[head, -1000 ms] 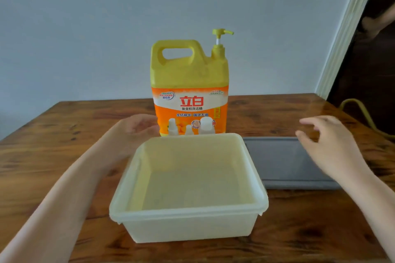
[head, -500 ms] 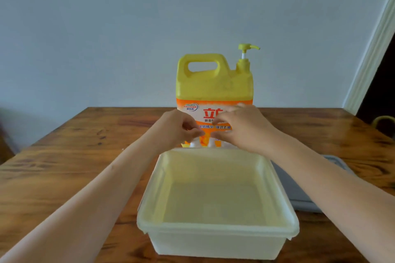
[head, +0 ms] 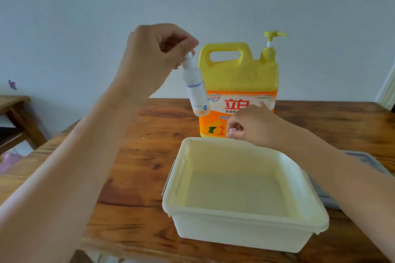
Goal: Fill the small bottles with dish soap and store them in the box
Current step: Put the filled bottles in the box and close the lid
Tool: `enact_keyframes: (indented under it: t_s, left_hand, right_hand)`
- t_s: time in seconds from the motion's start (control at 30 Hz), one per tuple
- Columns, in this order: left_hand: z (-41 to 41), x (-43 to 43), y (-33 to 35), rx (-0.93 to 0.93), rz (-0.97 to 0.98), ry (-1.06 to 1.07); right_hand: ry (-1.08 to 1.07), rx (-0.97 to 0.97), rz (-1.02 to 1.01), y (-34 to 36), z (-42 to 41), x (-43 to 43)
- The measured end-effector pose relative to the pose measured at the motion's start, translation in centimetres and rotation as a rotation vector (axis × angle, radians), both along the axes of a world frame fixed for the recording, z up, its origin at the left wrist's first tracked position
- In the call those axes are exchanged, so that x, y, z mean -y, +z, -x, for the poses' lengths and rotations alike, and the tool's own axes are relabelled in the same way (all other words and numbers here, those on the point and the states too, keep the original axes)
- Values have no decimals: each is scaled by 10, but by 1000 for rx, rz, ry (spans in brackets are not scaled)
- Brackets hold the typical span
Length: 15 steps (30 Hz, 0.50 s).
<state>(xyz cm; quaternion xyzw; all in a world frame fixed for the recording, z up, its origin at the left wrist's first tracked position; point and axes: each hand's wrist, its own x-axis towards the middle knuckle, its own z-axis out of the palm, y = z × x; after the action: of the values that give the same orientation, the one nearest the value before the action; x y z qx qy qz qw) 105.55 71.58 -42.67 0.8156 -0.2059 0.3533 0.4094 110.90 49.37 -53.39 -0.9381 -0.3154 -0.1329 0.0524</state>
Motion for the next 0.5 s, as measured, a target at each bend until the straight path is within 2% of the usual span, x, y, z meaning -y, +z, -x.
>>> enact_keyframes:
  t_s: [0.1,0.2,0.37,0.5]
  left_hand:
    - [12,1,9,-163,-167,-173]
    - [14,19,-21,-392,-390,-281]
    - [6,44,-85,-580,-873,-254]
    - [-2,54,-118,-743,-1106,-176]
  right_hand:
    - [-7,5,-19,-4,0,-2]
    - [-21,29,14,-8,2,-2]
    - [-63,49,101,-6,7,-5]
    - [-48,80,113,-7,11,-5]
